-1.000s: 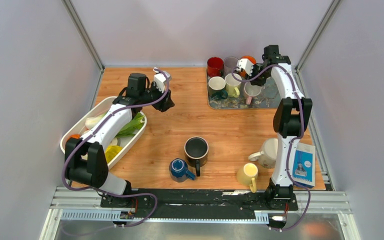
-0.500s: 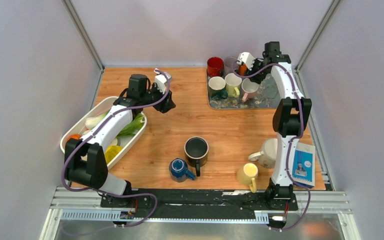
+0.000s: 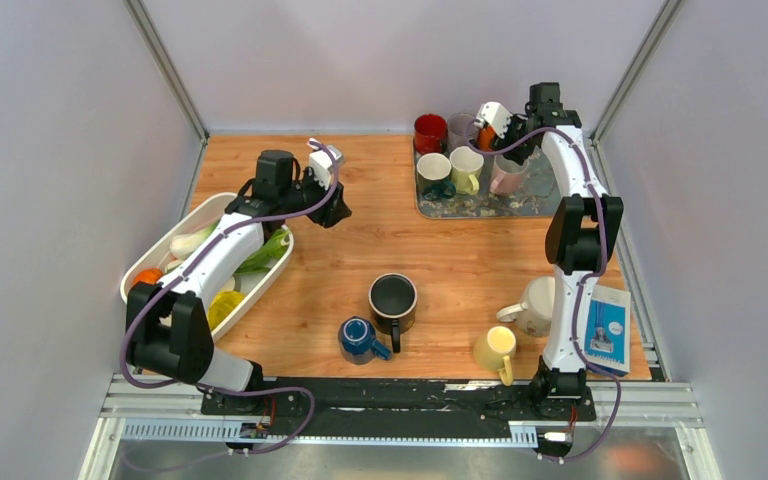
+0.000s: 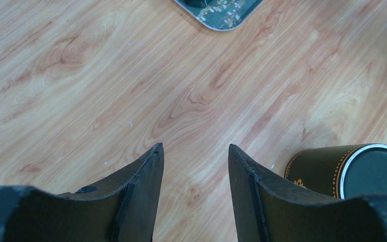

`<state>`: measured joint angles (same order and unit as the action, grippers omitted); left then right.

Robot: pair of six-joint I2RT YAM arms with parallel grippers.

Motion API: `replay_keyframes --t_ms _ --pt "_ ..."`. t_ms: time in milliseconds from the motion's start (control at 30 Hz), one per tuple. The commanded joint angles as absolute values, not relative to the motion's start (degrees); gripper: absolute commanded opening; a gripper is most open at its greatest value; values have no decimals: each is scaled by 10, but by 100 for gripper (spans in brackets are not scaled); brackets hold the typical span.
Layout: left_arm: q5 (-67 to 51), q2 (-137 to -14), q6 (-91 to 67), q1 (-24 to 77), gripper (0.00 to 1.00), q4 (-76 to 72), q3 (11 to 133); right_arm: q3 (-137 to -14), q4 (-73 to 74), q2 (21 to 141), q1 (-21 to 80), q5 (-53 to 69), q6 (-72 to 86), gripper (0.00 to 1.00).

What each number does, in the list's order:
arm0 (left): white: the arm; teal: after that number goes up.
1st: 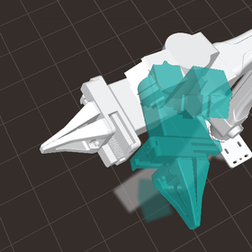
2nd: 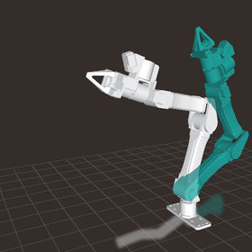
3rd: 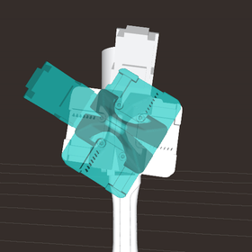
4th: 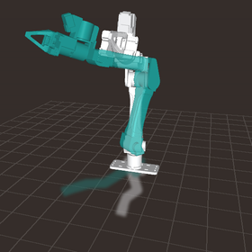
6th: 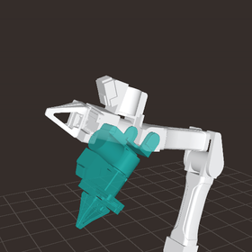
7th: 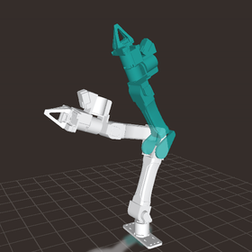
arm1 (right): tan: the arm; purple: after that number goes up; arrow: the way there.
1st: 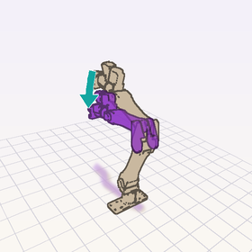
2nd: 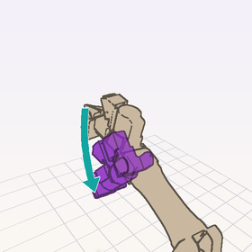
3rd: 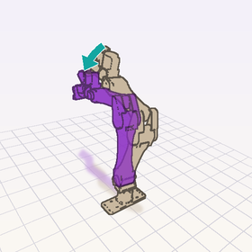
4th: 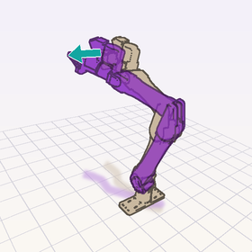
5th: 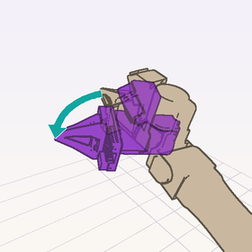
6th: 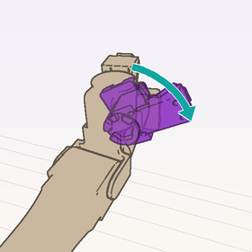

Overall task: Turn the mug right side up
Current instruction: Place the cup on the tray.

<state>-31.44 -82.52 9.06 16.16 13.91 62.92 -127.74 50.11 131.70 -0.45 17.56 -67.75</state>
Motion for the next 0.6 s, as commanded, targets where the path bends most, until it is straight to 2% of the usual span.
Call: replay_keyframes --t_ms 0,200,300,467,567 --pt "-325 -805 84 165 58 122 628 -1288 481 1304 -4 167 -668 53" --pt "-324 -805 84 165 58 124 628 -1262 476 1251 -5 160 -633 55" --pt "-324 -806 82 165 58 123 627 -1228 448 1209 -6 152 -561 62" --pt "-326 -818 76 165 58 117 629 -1126 334 1129 -9 91 -334 79" --pt "-328 -827 71 166 57 113 635 -1074 308 1101 -14 54 -187 81"
